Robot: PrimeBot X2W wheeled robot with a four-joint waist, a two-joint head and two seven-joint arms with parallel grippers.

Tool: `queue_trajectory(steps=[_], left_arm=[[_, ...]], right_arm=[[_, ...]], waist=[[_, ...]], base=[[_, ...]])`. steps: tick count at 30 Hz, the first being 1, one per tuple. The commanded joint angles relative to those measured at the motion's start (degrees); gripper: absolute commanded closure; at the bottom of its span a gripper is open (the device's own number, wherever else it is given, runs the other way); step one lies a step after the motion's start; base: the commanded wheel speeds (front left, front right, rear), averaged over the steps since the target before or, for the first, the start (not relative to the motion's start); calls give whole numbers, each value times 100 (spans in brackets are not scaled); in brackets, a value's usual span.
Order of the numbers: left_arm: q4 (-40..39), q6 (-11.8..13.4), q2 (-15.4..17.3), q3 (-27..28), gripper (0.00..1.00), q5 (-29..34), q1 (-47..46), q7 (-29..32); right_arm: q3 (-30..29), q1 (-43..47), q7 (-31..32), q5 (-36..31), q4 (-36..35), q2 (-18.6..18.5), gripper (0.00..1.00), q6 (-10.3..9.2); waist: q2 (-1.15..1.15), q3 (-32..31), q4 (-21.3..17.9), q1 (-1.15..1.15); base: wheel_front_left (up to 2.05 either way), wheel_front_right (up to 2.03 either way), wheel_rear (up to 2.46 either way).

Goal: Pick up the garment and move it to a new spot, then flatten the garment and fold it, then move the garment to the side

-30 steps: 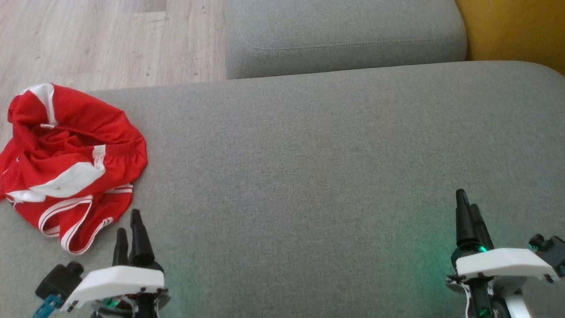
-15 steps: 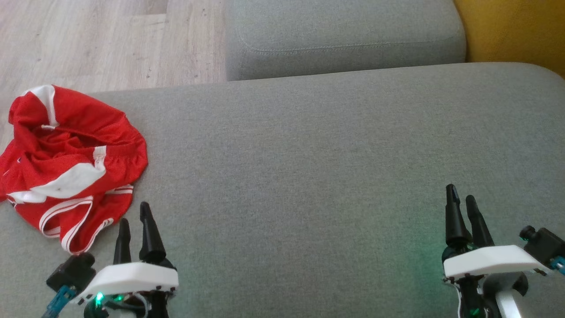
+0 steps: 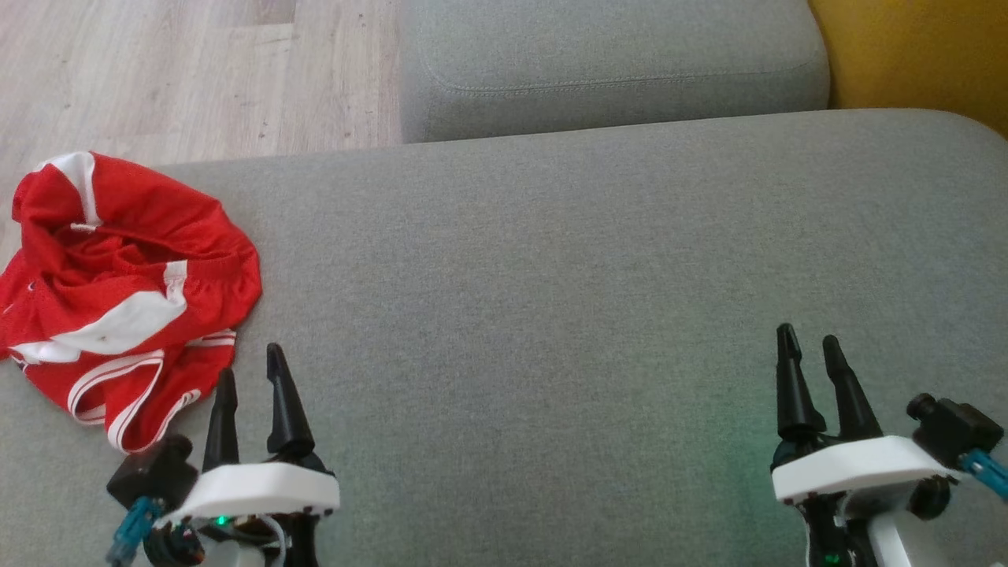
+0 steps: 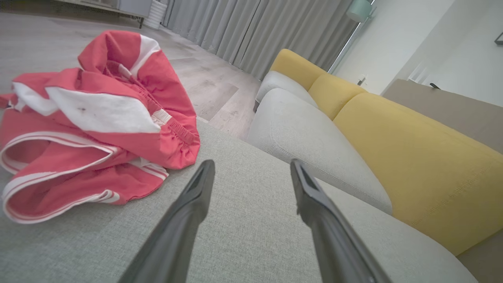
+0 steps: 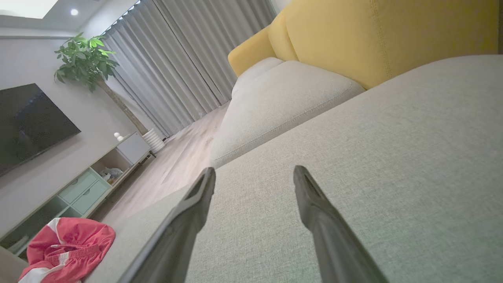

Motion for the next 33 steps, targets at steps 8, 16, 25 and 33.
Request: queue_trajectory(steps=[8,16,25,33], left_arm=[[-286,127,56,-45,0,702,-291,-193],[-326,248,59,-168,0,1346,-304,-346],[-325,359,63,-300,0,1964,-319,-517],[-300,459,65,-389,0,2455,-318,-635]], right_arm=[[211,-265,-205,-716,-281,-54,0,-2],[312,-273,-357,-1358,-314,-57,0,-3],[407,-269,-526,-2068,-303,-61,0,-3],[447,-259,-644,-2549,-244,-63,0,-3]], waist=[[0,-13,5,0],[0,-26,-9,0],[0,-54,-13,0],[0,-91,-8,0]], base=[[0,0,0],[0,0,0],[0,0,0],[0,0,0]])
